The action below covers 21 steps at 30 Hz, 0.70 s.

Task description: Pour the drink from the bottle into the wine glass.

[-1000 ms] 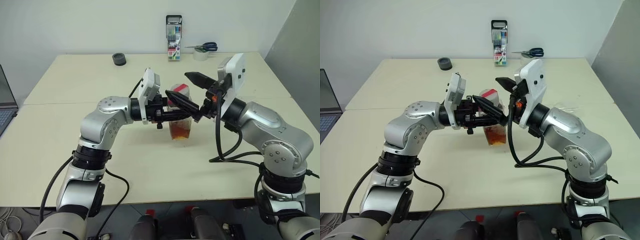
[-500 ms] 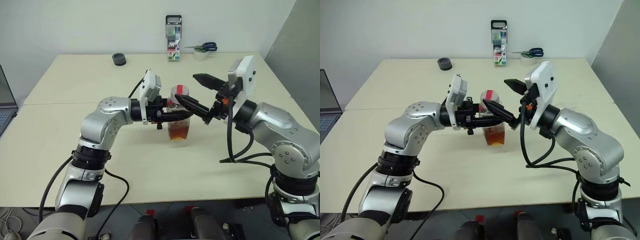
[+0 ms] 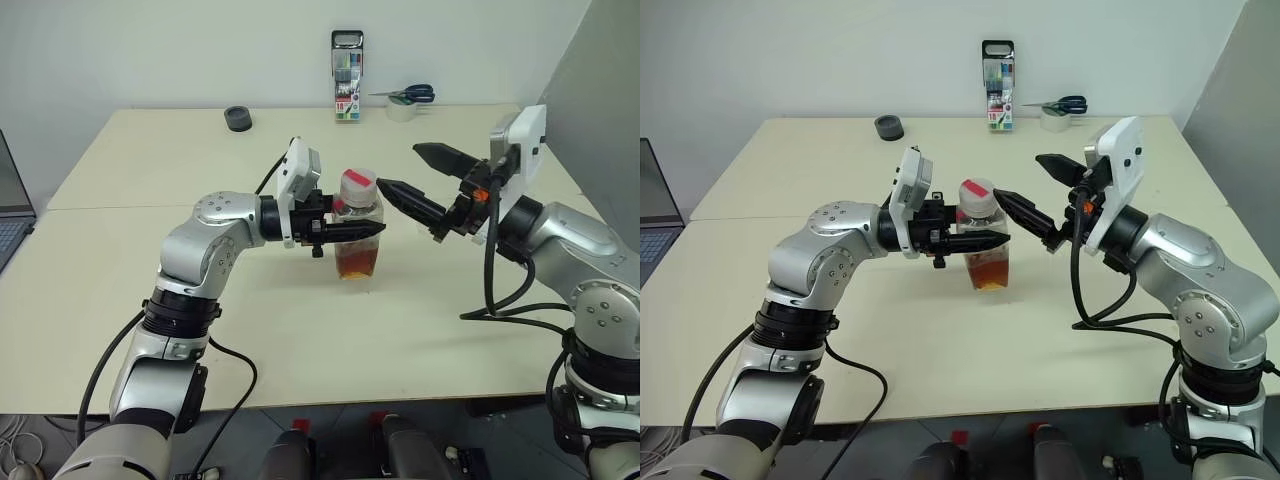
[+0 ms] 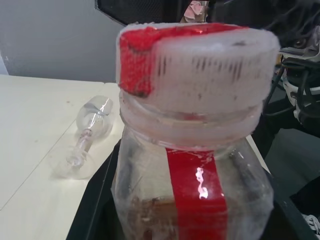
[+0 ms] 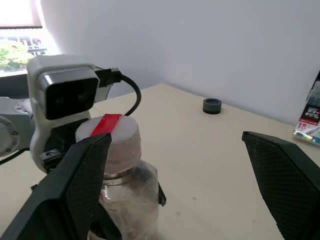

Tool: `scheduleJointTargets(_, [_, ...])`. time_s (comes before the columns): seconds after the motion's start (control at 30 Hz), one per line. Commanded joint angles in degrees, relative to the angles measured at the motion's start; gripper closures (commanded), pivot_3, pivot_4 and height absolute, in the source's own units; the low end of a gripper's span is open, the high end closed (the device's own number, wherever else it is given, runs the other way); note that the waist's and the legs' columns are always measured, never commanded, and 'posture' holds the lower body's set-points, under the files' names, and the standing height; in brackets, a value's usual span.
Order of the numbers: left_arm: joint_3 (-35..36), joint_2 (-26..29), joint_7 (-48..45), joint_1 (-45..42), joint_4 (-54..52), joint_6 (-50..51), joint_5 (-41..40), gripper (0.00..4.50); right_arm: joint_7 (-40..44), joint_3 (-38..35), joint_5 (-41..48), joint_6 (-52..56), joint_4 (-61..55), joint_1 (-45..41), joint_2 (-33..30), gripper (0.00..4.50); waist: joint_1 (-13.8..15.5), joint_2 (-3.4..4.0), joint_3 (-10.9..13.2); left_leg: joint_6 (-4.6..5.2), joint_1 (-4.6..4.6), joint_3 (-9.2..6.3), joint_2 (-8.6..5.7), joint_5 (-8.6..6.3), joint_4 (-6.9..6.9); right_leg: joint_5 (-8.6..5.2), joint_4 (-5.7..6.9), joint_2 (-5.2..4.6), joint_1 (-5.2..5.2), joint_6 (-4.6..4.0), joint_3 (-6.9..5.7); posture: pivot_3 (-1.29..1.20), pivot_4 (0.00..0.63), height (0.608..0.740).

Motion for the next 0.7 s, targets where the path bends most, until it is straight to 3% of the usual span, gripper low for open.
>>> scheduleJointTargets(0.03, [1.5, 0.1, -0.3, -1.9, -1.0, -1.2, -0.8, 2.68, -0.3, -2.1, 5.0, 0.3, -1.6, -2.0, 0.4, 0.03, 0.0, 0.00, 0.0, 0.00, 0.00, 0.01, 0.00, 0.00, 0.00, 0.00, 0.00, 0.00, 0.00, 0.00, 0.01, 0.00, 0.150, 0.740])
scheduleJointTargets(0.27, [1.5, -0.1, -0.2, -2.5, -0.4, -1.7, -0.6, 2.68, -2.1, 2.1, 4.1, -1.1, -0.8, -4.8, 2.4, 0.03, 0.0, 0.00, 0.0, 0.00, 0.00, -0.01, 0.00, 0.00, 0.00, 0.00, 0.00, 0.00, 0.00, 0.00, -0.01, 0.00, 0.150, 0.740])
scheduleJointTargets(0.5, [1.3, -0.2, -0.2, -2.8, -0.2, -1.9, -0.5, 2.68, -1.4, 8.3, -2.2, -4.6, 0.7, -4.6, 4.9, 0.03, 0.0, 0.00, 0.0, -0.01, 0.00, 0.00, 0.00, 0.01, 0.01, 0.00, 0.00, 0.00, 0.00, 0.00, 0.00, 0.00, 0.150, 0.740])
scheduleJointTargets(0.7, [1.4, 0.0, -0.3, -3.0, -0.2, -1.9, -0.5, 2.68, -2.1, 8.7, -6.0, -7.2, 3.4, -5.0, 6.6, 0.03, 0.0, 0.00, 0.0, -0.02, 0.00, -0.01, -0.01, 0.01, 0.01, 0.00, 0.00, 0.00, 0.00, 0.00, -0.01, 0.00, 0.150, 0.740])
